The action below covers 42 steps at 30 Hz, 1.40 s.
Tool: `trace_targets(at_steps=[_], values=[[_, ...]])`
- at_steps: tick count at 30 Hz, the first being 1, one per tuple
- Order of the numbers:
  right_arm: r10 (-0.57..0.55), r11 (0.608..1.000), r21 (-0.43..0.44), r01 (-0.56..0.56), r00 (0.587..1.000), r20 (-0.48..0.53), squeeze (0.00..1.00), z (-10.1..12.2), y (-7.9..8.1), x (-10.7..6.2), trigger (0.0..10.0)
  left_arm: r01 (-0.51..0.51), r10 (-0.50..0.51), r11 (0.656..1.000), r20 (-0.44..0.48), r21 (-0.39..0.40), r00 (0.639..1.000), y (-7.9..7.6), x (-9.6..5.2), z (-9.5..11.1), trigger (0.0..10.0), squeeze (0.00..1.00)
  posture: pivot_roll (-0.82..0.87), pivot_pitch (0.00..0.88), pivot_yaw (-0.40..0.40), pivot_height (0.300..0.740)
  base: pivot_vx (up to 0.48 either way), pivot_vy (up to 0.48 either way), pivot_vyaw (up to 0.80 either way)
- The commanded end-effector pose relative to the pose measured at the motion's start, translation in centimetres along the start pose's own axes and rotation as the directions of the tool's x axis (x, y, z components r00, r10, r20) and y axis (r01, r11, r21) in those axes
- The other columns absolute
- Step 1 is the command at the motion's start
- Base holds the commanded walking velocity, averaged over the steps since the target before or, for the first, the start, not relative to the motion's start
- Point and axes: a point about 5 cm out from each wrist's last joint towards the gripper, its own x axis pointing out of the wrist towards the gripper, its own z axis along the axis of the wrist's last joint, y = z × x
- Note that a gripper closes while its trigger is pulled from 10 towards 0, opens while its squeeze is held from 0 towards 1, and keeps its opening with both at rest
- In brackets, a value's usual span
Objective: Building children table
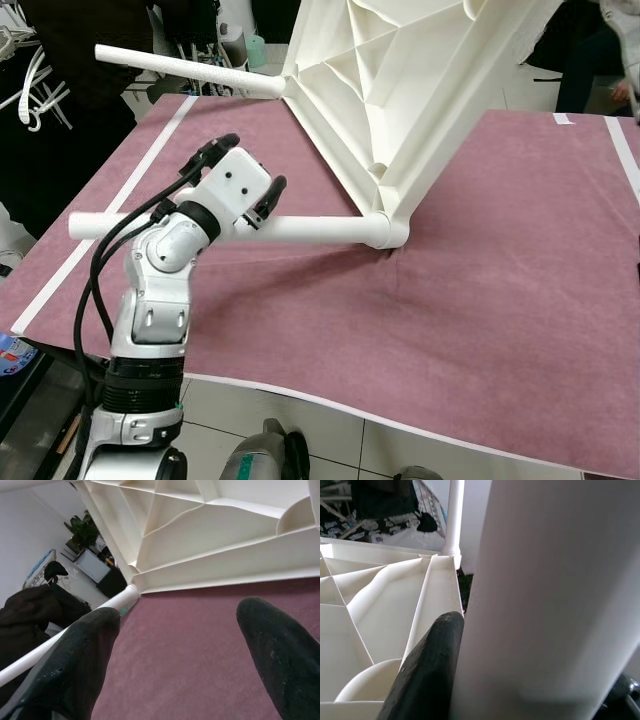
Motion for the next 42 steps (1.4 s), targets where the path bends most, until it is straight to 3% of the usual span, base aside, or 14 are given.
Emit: trace_targets(at_steps=[1, 11, 12, 13, 14, 16, 17, 23, 24, 25, 26, 33, 34, 42], values=[[-0.116, 0.988, -0.082, 0.131, 0.979, 0.166, 0.0, 2.7, -3.2, -0.6, 10.0, -0.286, 0.285, 0.958, -0.091, 0.003, 0.954, 1.4, -0.6, -1.9, 10.0, 0.0, -0.06, 0.0, 0.143, 0.74, 0.0, 0.0, 0.0], [-0.021, 0.998, -0.054, 0.035, 0.969, 0.246, 0.0, 3.4, -1.1, -0.2, 10.0, -0.288, 0.287, 0.958, -0.095, 0.002, 0.953, 1.4, -0.6, -1.9, 10.0, 0.0, -0.06, 0.0, 0.144, 0.74, 0.0, 0.0, 0.0], [-0.017, 0.998, -0.059, 0.033, 0.969, 0.248, 0.19, 3.3, -0.7, 0.1, 10.0, -0.29, 0.289, 0.957, -0.095, 0.003, 0.953, 1.4, -0.6, -1.9, 10.0, 0.0, -0.06, 0.0, 0.144, 0.74, 0.0, 0.0, 0.0], [-0.017, 0.998, -0.059, 0.033, 0.969, 0.248, 0.19, 3.3, -0.7, 0.1, 10.0, -0.29, 0.289, 0.957, -0.095, 0.003, 0.953, 1.4, -0.6, -1.9, 10.0, 0.0, -0.06, 0.0, 0.144, 0.74, 0.0, 0.0, 0.0], [-0.014, 0.998, -0.05, 0.027, 0.969, 0.248, 1.0, 3.2, -0.3, 0.4, 10.0, -0.291, 0.29, 0.957, -0.096, 0.005, 0.952, 1.4, -0.6, -1.9, 10.0, 0.0, -0.05, 0.0, 0.142, 0.74, 0.0, 0.0, 0.0], [-0.016, 0.999, -0.042, 0.027, 0.972, 0.235, 1.0, 3.0, -0.1, 0.6, 10.0, -0.292, 0.291, 0.956, -0.097, 0.006, 0.952, 1.4, -0.6, -1.9, 10.0, 0.0, -0.05, 0.0, 0.141, 0.74, 0.0, 0.0, 0.0], [-0.017, 0.999, -0.047, 0.028, 0.976, 0.218, 0.0, 2.7, 0.1, 0.7, 10.0, -0.293, 0.293, 0.956, -0.098, 0.007, 0.951, 1.4, -0.6, -1.9, 10.0, 0.0, -0.05, 0.0, 0.142, 0.74, 0.0, 0.0, 0.0], [0.09, 0.993, -0.09, -0.08, 0.989, 0.117, 0.0, 1.1, 1.2, 0.7, 10.0, -0.295, 0.294, 0.955, -0.097, 0.008, 0.951, 1.5, -0.6, -1.9, 10.0, 0.0, -0.06, 0.0, 0.145, 0.74, 0.0, 0.0, 0.0], [0.105, 0.991, -0.097, -0.094, 0.988, 0.115, 0.3, 0.9, 1.4, 0.6, 10.0, -0.295, 0.294, 0.955, -0.096, 0.007, 0.951, 1.5, -0.5, -1.8, 10.0, 0.0, -0.06, 0.0, 0.147, 0.74, 0.0, 0.0, 0.0], [0.105, 0.991, -0.097, -0.094, 0.988, 0.115, 0.3, 0.9, 1.4, 0.6, 10.0, -0.295, 0.294, 0.955, -0.096, 0.007, 0.951, 1.5, -0.5, -1.8, 10.0, 0.0, -0.06, 0.0, 0.147, 0.74, 0.0, 0.0, 0.0], [0.113, 0.991, -0.09, -0.102, 0.986, 0.12, 1.0, 0.8, 1.4, 0.5, 10.0, -0.295, 0.294, 0.956, -0.094, 0.007, 0.951, 1.4, -0.5, -1.8, 10.0, 0.0, -0.06, 0.0, 0.147, 0.74, 0.0, 0.0, 0.0], [0.006, 0.998, -0.062, 0.007, 0.979, 0.202, 1.0, 1.7, 0.2, 0.7, 10.0, -0.294, 0.293, 0.956, -0.094, 0.007, 0.952, 1.4, -0.4, -1.8, 10.0, 0.0, -0.06, 0.0, 0.147, 0.74, 0.0, 0.0, 0.0], [-0.01, 0.998, -0.053, 0.022, 0.977, 0.214, 0.14, 1.9, 0.1, 0.8, 10.0, -0.296, 0.295, 0.955, -0.098, 0.008, 0.95, 1.4, -0.4, -1.8, 10.0, 0.0, -0.06, 0.0, 0.146, 0.74, 0.0, 0.0, 0.0], [0.007, 0.998, -0.056, 0.005, 0.977, 0.212, 0.0, 1.8, 0.9, 1.0, 10.0, -0.309, 0.316, 0.949, -0.197, 0.065, 0.928, 1.6, -0.6, -3.2, 10.0, 0.0, -0.06, 0.0, 0.142, 0.74, 0.0, 0.0, 0.0]])
